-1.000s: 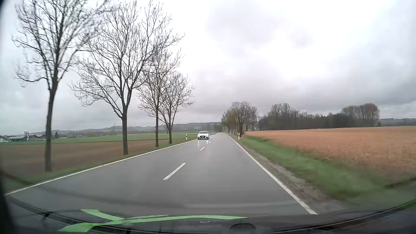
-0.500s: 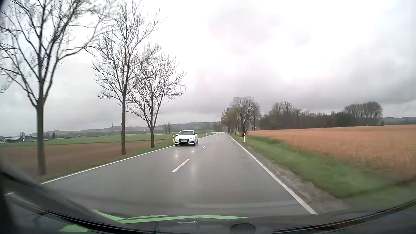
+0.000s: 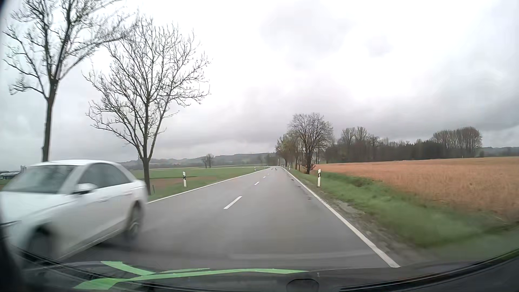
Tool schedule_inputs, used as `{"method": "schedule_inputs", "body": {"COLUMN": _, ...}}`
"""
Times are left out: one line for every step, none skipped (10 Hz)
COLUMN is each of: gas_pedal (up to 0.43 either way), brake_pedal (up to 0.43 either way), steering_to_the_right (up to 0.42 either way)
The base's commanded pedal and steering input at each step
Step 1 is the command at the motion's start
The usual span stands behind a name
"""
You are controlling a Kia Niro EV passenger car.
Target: Follow the waypoints while adhering to traffic rules and regulations
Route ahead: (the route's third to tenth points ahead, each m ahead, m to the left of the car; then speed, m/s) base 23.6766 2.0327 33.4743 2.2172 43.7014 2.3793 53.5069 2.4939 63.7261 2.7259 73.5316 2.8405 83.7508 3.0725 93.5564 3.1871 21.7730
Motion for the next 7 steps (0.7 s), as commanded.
{"method": "schedule_inputs", "body": {"gas_pedal": 0.169, "brake_pedal": 0.000, "steering_to_the_right": -0.004}}
{"method": "schedule_inputs", "body": {"gas_pedal": 0.157, "brake_pedal": 0.000, "steering_to_the_right": -0.005}}
{"method": "schedule_inputs", "body": {"gas_pedal": 0.130, "brake_pedal": 0.000, "steering_to_the_right": -0.005}}
{"method": "schedule_inputs", "body": {"gas_pedal": 0.110, "brake_pedal": 0.000, "steering_to_the_right": -0.005}}
{"method": "schedule_inputs", "body": {"gas_pedal": 0.110, "brake_pedal": 0.000, "steering_to_the_right": -0.005}}
{"method": "schedule_inputs", "body": {"gas_pedal": 0.118, "brake_pedal": 0.000, "steering_to_the_right": -0.005}}
{"method": "schedule_inputs", "body": {"gas_pedal": 0.130, "brake_pedal": 0.000, "steering_to_the_right": -0.005}}
